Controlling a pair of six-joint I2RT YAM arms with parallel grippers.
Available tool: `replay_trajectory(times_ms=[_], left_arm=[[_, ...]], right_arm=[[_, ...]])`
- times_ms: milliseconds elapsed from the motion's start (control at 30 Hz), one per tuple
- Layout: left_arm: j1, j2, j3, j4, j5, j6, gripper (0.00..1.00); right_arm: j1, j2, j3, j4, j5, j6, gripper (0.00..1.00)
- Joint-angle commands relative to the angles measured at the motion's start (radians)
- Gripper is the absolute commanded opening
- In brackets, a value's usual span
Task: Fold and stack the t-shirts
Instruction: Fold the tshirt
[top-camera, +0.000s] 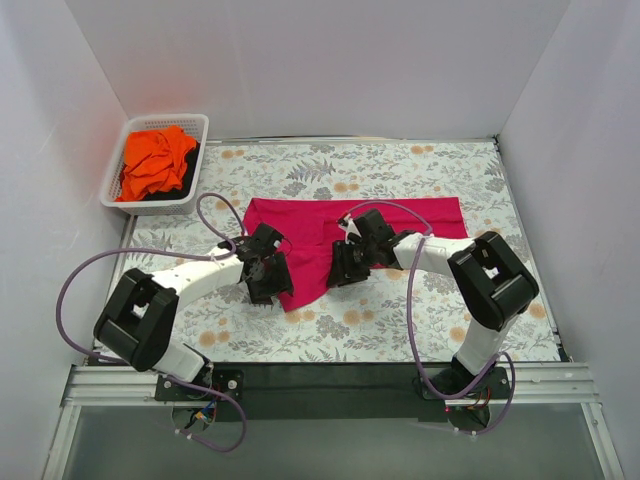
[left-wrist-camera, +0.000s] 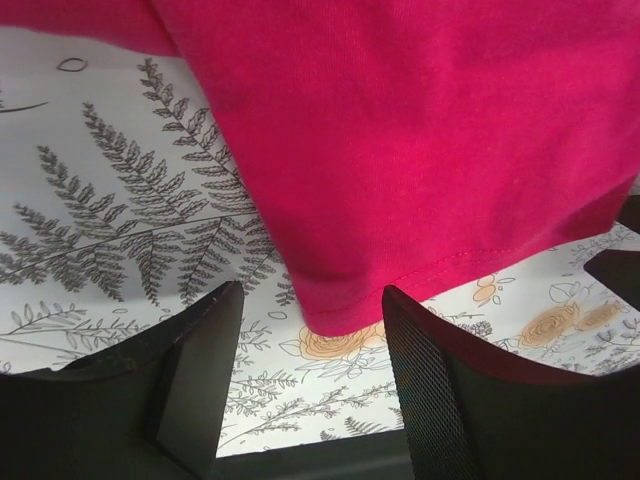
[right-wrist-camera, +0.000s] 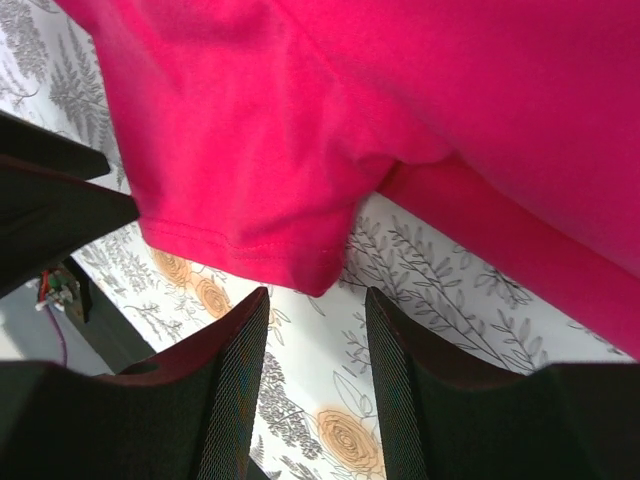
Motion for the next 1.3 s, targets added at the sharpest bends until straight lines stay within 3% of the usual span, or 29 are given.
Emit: replay_trajectory(times_ms=[0,133,233,367,433,667,1033,1267], left_arm=[[-0.009,0.026,0.009,0.028,0.038,-0.004,0.54],[-0.009,0.058,0.006,0.036,0.049,0.002,0.47],[-0.009,0.059,0.007,0.034,0.041,0.002,0.34],[-0.009,-0.004,0.010,0.020,0.012,-0.005,0.07],[-0.009,-0.052,0.016,0.016,-0.013,-0.016,0.00],[0.041,-0.113,0.200,-0.009,-0.154,0.054,0.00],[0.155,0.150,0.489,0.132,-0.132,0.211,0.00],[0.175,0.298,0.593,0.192,-0.134,0.281,0.00]], right_arm=[[0.013,0.015,0.043,0.044,-0.032,0.005,0.43],[0.019,0.041,0.048,0.050,-0.035,-0.006,0.40],[0.024,0.061,0.054,0.053,-0.039,-0.010,0.33],[0.024,0.052,0.060,0.051,-0.051,-0.012,0.09],[0.024,0.034,0.065,0.048,-0.042,-0.015,0.01],[-0.013,-0.006,0.265,-0.082,0.028,-0.062,0.01],[-0.121,0.165,0.575,-0.144,-0.039,-0.058,0.01],[-0.150,0.274,0.615,-0.145,-0.065,-0.030,0.04]])
